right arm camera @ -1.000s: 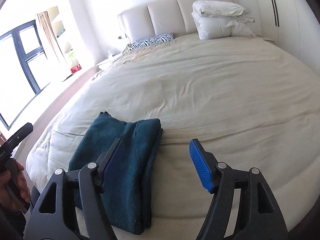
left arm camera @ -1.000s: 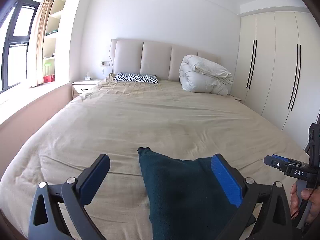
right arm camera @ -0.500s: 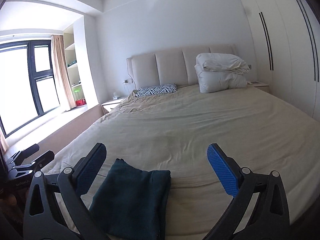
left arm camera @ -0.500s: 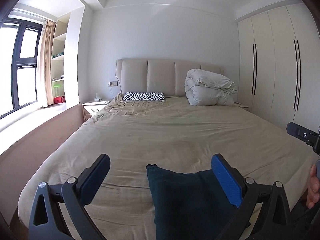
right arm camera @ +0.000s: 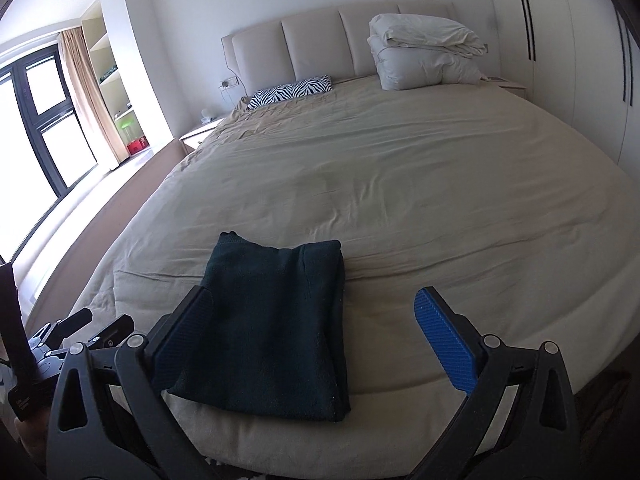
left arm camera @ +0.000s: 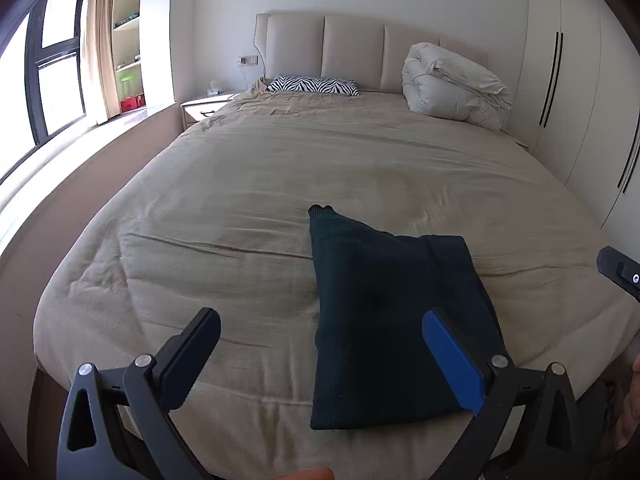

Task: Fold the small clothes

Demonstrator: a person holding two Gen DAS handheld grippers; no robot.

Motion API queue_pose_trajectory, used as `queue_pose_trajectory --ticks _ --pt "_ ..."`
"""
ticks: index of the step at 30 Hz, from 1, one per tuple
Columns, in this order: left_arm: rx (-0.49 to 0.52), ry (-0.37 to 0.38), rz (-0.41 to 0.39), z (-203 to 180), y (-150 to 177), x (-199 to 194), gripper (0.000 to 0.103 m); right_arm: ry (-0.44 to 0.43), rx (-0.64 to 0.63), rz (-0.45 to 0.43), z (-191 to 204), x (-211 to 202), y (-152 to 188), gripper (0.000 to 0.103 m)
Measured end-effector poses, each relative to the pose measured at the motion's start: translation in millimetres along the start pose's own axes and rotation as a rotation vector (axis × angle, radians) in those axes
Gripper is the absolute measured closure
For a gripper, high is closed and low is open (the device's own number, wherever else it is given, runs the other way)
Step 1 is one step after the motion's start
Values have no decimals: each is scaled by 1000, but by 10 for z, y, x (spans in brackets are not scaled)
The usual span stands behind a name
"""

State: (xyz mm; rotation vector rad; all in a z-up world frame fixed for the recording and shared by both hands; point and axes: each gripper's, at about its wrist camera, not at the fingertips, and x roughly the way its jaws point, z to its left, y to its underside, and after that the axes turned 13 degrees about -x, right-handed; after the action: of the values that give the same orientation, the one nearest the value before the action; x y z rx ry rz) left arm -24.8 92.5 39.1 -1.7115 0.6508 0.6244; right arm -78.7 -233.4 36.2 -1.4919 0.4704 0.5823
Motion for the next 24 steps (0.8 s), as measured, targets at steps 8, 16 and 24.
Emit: queue_pose_trajectory --ticks 8,16,24 --pt "-11 -31 67 24 62 207 0 9 -40 68 61 210 144 0" --pt "-5 -65 80 37 124 311 0 9 -51 119 114 370 229 0" --pt "10 -77 80 31 159 326 0 -8 -67 161 183 471 321 0"
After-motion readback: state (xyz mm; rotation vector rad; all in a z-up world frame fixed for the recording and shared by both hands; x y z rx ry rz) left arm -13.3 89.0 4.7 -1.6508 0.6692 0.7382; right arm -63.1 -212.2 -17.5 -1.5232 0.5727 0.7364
